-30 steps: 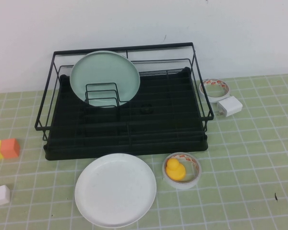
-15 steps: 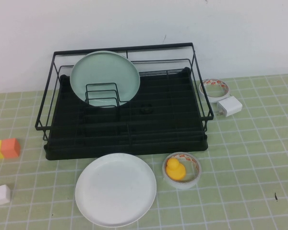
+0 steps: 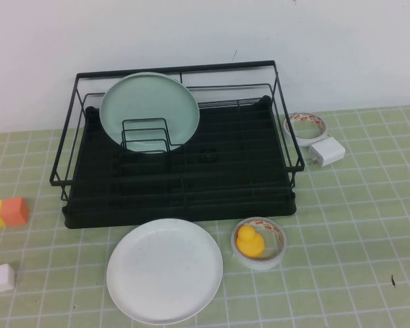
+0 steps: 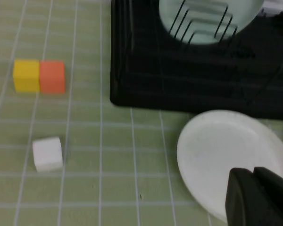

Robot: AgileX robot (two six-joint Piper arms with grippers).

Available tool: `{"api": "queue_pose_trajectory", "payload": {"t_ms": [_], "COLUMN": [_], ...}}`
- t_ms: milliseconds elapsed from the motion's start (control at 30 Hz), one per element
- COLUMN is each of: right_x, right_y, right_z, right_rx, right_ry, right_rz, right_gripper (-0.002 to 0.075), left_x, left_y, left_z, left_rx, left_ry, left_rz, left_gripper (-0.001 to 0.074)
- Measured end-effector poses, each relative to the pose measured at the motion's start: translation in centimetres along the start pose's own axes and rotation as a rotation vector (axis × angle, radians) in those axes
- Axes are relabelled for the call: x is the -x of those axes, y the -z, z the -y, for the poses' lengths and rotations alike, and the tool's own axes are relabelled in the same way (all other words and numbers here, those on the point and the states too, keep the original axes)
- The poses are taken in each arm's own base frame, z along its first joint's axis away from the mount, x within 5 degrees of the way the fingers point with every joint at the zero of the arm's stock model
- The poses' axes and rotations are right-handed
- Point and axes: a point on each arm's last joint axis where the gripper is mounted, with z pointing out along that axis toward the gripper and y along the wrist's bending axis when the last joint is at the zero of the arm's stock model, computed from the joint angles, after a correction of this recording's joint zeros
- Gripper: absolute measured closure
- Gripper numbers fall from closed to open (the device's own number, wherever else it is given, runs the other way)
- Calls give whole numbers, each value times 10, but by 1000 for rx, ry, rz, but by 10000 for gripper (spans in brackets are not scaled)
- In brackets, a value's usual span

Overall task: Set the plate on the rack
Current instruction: Pick up the plate from the table

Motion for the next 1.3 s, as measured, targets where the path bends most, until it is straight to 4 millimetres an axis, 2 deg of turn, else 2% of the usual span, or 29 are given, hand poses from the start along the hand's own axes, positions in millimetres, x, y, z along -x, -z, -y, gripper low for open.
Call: {"api": "queue_pose_trajectory", "payload": {"t_ms": [267, 367, 433, 633, 733, 800, 900, 1100, 1300], "right_x": [18, 17, 13, 6, 13, 18, 23, 20, 13], "right_y": [-78, -110, -131, -183, -204, -216, -233, -266, -291], "right_z": [-18, -31, -45, -105, -127, -135, -145, -151, -155], "right_rx": [400, 463, 463, 502, 503, 510, 543, 546, 563], "right_ry": [-91, -97, -85, 19, 12, 5, -9, -83, -143], "right_rz": [-102, -128, -173, -289, -282, -280, -292, -350, -408], "right_gripper": [727, 727, 727, 727, 727, 721, 663, 410, 352], "left_x": [-25, -28, -28, -25, -25, -25, -25, -27, -35], "left_y": [-19, -21, -21, -21, -21, -21, -21, -23, -27], "left_z": [-3, -2, -2, -2, -2, -1, 0, -1, -2], "left_rx": [-27, -39, -41, -43, -45, -48, -58, -58, -73], "left_ry": [109, 134, 138, 142, 146, 151, 169, 179, 228], "left_rz": [-128, -139, -135, -113, -106, -108, -108, -100, -116], "left_gripper": [736, 736, 736, 736, 736, 736, 736, 736, 736]}}
